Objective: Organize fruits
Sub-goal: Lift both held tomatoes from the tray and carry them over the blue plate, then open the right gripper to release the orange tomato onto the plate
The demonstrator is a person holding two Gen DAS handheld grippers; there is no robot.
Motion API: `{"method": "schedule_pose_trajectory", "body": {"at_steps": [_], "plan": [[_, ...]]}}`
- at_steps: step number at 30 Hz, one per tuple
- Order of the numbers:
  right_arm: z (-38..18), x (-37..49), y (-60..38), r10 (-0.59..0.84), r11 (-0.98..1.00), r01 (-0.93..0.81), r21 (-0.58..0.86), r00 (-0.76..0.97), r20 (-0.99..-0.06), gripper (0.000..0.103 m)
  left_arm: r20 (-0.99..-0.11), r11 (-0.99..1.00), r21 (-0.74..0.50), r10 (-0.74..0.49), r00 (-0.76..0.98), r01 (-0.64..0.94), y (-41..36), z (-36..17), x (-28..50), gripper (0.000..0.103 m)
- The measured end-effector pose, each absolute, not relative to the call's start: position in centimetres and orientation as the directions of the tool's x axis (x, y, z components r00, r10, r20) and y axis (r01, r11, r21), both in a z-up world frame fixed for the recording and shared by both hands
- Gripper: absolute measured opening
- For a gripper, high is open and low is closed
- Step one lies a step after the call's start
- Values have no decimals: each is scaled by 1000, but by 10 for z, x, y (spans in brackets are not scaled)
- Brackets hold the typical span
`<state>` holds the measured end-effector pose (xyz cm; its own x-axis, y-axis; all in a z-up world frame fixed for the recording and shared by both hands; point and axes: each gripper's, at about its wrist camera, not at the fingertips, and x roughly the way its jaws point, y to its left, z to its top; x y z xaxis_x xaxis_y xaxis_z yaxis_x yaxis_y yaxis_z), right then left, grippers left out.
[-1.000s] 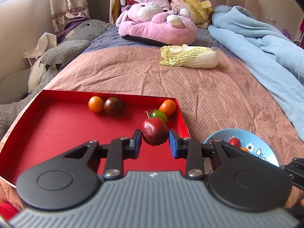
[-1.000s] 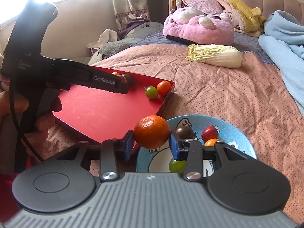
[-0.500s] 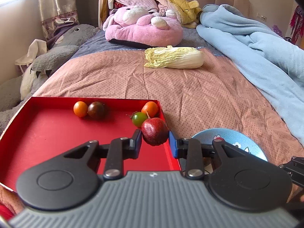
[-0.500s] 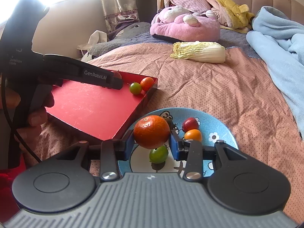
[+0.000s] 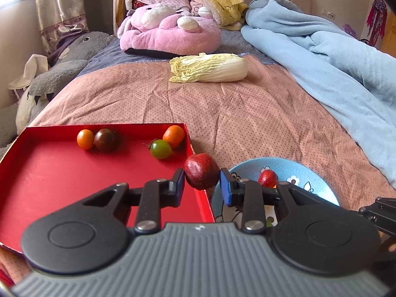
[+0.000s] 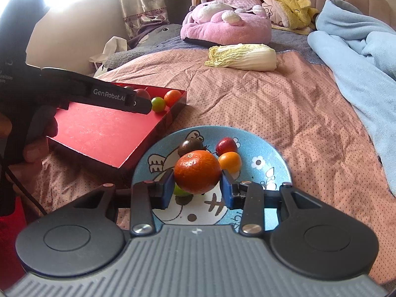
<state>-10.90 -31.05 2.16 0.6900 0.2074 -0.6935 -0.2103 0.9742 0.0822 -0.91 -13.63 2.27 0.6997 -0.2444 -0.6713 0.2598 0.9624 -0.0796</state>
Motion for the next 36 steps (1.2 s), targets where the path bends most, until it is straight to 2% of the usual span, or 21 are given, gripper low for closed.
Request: {"method": "schedule_pose_trajectory", "body": {"at_steps": [11,24,27,29,36], "plan": [[3,-119,-340,148,988,-137,75,670,-727,45,-688,929,-58,-303,659,366,-168,10,-36,34],[-15,-105,-350,107,994,-92,61,651,-752,46,-699,918,-67,-323,638,392,-177,5,-40,34],[-12,-104,-350,109,994,-91,64,663,-741,51,-700,916,-66,-325,635,396,-178,4,-40,34],[-8,-106,-351,89,996,-74,53,682,-726,67,-702,914,-66,-327,633,399,-179,3,-40,34],[1,-106,-352,43,998,-59,2,711,-701,68,-711,898,-67,-348,610,434,-188,-1,-45,34]]}}
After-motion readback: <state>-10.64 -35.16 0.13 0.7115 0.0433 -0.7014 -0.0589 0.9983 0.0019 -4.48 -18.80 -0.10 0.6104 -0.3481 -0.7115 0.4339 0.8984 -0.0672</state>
